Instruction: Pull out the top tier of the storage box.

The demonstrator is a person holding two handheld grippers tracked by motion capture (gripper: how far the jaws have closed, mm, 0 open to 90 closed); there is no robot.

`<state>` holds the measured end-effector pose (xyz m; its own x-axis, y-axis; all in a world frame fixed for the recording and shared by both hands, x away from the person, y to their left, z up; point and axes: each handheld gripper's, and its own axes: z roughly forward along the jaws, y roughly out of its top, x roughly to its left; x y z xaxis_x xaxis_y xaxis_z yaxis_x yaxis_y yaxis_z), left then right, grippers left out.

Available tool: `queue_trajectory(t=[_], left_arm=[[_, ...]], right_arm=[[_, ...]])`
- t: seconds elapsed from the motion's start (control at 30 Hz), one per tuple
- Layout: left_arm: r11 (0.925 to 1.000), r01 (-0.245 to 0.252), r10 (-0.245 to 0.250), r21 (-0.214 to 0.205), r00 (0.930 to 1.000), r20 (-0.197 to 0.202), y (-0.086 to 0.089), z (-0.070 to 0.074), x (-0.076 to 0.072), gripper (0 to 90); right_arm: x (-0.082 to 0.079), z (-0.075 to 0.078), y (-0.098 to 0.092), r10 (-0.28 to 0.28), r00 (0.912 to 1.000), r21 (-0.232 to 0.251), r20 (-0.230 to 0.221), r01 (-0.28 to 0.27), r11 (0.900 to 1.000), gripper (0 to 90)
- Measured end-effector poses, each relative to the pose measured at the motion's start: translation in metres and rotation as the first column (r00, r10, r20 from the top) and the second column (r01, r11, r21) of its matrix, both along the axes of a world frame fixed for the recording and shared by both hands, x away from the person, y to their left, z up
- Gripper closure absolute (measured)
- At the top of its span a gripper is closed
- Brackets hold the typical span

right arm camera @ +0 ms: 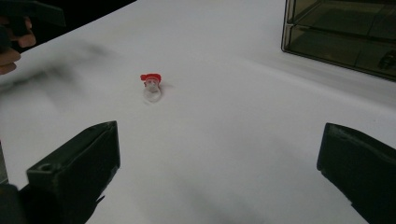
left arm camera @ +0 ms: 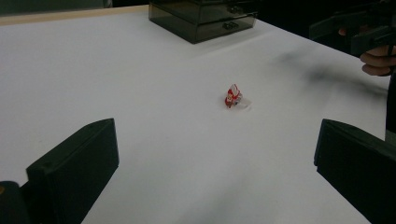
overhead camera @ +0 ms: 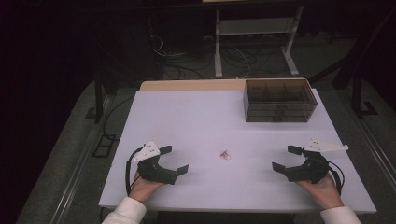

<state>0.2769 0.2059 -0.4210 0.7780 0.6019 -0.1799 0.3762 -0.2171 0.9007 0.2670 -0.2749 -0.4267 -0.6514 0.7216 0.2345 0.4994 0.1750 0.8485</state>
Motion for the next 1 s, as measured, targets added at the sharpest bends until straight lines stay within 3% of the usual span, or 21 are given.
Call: queue_trajectory(t=[1.0], left_arm=[[1.0,0.005,-0.005,0.0,1.0,-0.004,0.0001,-0.0001,-0.0003,0.0]], right_arm=[[-0.0002,0.0018,-0.0028,0.009,0.9998,0.022,-0.019,-0.008,0.9997,0.0]])
